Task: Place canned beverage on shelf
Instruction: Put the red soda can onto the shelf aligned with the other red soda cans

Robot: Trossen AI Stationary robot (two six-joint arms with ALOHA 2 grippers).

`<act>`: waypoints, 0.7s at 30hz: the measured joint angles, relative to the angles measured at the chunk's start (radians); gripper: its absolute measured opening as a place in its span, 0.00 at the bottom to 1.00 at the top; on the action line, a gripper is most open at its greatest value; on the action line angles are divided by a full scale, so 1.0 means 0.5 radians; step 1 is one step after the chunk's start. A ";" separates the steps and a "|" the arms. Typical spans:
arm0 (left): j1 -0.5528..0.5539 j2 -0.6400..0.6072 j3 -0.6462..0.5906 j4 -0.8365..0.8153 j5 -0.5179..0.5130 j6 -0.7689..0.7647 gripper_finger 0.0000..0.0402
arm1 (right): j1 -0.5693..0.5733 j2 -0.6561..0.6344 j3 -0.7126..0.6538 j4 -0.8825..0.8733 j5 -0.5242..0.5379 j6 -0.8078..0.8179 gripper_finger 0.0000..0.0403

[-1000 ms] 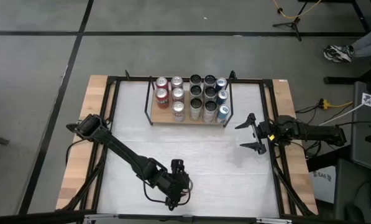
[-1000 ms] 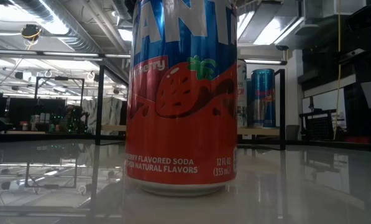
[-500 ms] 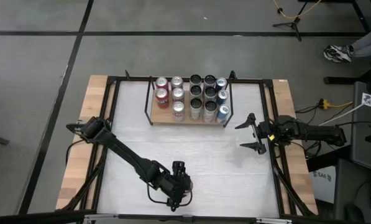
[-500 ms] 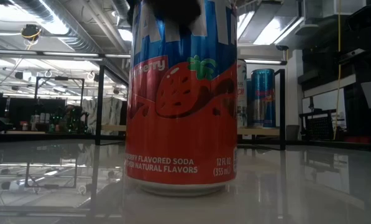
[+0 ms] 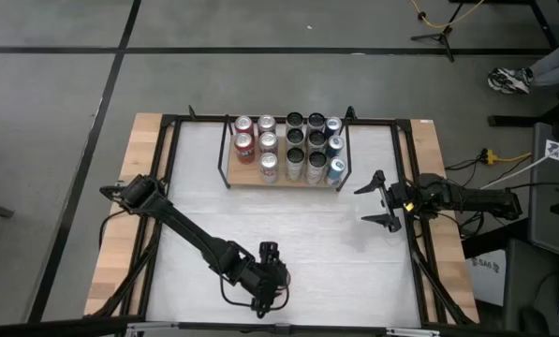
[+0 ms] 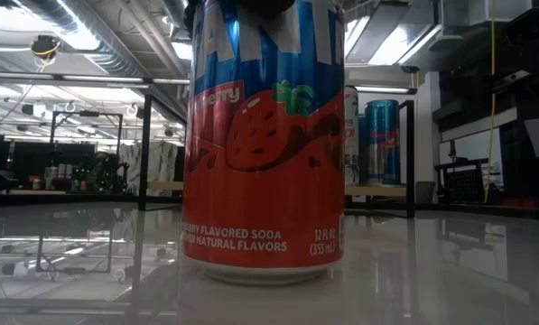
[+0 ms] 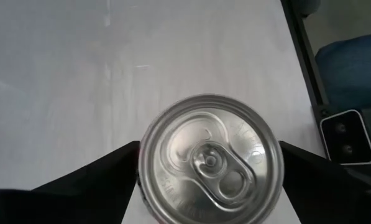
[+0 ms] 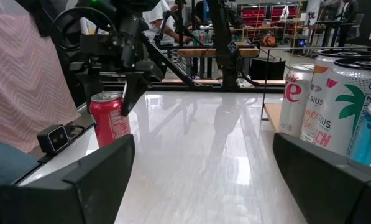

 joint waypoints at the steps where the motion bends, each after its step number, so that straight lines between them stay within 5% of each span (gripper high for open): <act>1: 0.000 0.000 0.000 0.000 -0.008 -0.001 0.89 | 0.000 0.000 0.000 0.000 0.000 0.000 0.94; 14: 0.002 -0.008 0.001 0.018 -0.012 -0.054 0.69 | 0.000 0.000 0.000 0.000 -0.001 0.000 0.94; 21: 0.056 -0.013 0.209 -0.164 0.111 -0.045 0.69 | 0.000 0.000 0.000 0.000 -0.001 0.000 0.94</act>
